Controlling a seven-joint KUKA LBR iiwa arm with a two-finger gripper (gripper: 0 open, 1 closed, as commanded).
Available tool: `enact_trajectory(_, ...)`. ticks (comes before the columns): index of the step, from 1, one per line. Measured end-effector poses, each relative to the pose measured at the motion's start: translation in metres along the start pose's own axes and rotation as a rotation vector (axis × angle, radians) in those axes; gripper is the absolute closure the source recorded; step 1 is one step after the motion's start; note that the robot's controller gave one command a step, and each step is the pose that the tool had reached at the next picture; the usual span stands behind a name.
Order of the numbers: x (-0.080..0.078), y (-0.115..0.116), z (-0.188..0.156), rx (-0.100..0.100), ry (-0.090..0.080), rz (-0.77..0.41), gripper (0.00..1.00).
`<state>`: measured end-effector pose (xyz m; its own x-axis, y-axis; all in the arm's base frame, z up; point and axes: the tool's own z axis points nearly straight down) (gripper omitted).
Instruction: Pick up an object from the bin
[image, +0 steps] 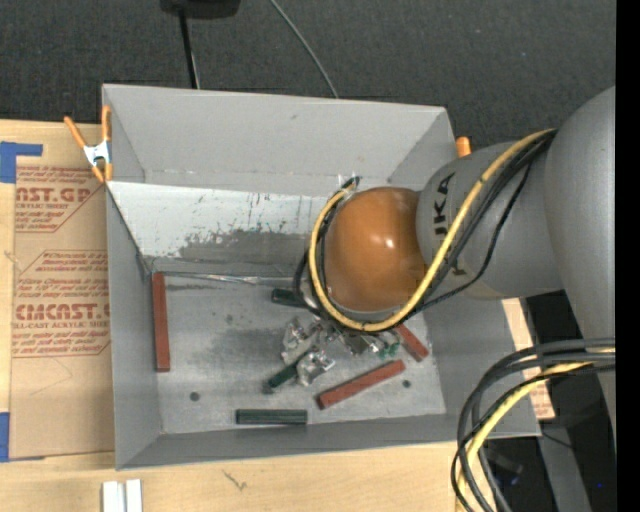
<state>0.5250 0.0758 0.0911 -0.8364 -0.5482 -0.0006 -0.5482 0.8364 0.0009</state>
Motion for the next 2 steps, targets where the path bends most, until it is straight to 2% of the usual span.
enact_trajectory(1, -0.001, 0.003, -0.002, 0.0, -0.001, -0.007, 1.0)
enact_trajectory(2, 0.012, -0.004, -0.124, 0.0, -0.002, -0.001, 1.0)
